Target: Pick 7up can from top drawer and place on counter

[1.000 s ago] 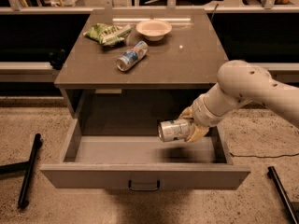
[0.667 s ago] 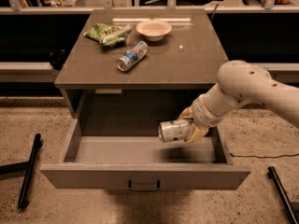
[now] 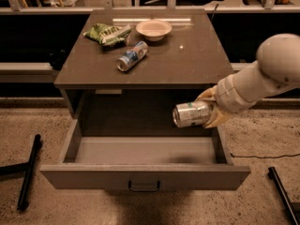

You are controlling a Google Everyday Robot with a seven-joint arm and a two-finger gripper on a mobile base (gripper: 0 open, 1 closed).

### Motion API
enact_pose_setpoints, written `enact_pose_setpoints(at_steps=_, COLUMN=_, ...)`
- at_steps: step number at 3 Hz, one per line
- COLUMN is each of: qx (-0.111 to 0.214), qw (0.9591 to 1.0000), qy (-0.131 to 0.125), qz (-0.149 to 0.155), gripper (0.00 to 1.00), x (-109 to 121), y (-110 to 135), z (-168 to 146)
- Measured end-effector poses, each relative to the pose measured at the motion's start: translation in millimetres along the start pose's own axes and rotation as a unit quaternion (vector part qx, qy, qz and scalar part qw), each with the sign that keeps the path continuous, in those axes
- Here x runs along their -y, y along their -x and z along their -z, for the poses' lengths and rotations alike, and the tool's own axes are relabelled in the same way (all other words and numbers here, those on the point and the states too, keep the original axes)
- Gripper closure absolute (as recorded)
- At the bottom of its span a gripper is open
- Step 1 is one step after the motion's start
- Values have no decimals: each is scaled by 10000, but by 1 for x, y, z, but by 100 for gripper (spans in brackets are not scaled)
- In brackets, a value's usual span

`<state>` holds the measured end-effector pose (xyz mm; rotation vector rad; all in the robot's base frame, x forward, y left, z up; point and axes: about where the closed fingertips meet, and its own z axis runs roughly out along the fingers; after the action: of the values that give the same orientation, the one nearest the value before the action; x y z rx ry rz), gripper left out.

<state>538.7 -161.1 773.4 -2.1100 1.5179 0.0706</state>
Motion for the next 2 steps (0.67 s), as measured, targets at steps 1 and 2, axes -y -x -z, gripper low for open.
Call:
enact_pose_setpoints(at_steps=1, qx=-182, qw=9979, qy=-464, qz=417, gripper=100, x=16, y=17, z=67)
enact_pose_setpoints(at_steps=2, qx=-240, qw=9965, qy=-587, qz=541, gripper=100, x=21, y=22, z=83)
